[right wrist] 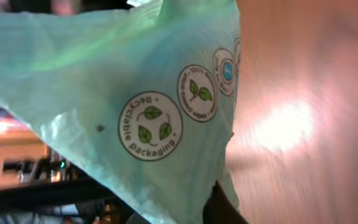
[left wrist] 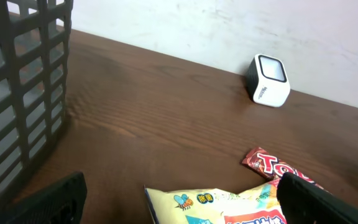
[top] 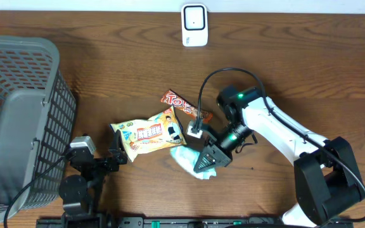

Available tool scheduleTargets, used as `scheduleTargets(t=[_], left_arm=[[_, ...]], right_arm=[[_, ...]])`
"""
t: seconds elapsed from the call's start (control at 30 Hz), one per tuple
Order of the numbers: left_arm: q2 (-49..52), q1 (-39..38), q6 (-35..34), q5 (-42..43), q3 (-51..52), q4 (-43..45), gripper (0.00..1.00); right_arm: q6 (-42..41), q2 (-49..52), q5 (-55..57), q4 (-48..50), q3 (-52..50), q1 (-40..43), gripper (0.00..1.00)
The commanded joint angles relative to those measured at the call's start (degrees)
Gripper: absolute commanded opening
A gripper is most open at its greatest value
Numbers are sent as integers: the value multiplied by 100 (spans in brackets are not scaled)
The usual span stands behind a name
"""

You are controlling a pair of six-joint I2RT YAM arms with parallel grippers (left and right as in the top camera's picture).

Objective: Scan the item barcode
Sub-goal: 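Lift the wipes pack and carry it toward the scanner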

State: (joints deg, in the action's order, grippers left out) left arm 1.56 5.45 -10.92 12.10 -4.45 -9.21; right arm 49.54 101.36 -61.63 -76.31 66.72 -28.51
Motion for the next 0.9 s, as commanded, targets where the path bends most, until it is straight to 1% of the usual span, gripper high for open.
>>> scheduleTargets(t=[0.0, 0.2, 0.3, 0.47, 0.73, 0.87], left_arm=[[-15, -17, -52, 33, 133, -63, 98], [-15, -17, -52, 33, 133, -63, 98], [-15, -17, -52, 33, 133, -63, 98], [-15, -17, -52, 33, 133, -63, 98], [-15, -17, -52, 33, 133, -63, 98], [-15, -17, -52, 33, 133, -63, 98]], right_arm=[[2194, 22, -1443, -468, -20, -13, 1], [2256, 22, -2164, -1266, -20, -26, 1], [2437, 22, -2240, -1497, -20, -48, 1], [2643, 22, -2496, -1469, -20, -22, 1], [2643, 22, -2487, -1410, -20, 153, 1], [2859, 22, -2437, -1410, -17, 184, 1]])
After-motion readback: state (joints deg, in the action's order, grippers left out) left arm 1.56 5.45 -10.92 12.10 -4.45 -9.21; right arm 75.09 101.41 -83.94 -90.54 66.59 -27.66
